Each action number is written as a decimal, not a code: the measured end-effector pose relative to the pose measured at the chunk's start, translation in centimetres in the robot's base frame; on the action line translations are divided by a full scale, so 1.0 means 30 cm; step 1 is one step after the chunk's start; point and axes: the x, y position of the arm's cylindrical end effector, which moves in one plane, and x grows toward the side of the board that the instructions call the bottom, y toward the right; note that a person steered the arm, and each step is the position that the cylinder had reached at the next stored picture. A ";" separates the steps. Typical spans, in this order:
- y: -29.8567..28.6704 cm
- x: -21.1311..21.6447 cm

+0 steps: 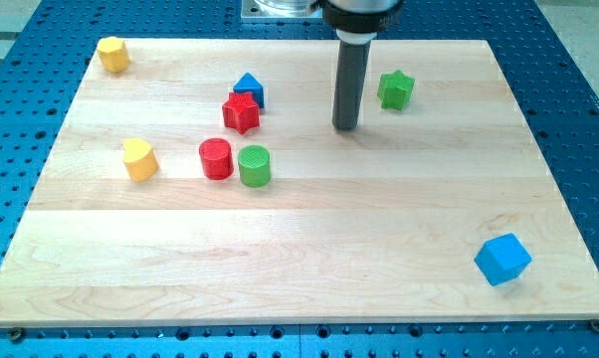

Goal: Nudge the red star

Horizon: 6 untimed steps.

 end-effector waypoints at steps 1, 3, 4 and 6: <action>0.011 -0.025; 0.045 -0.025; -0.081 -0.014; -0.525 0.165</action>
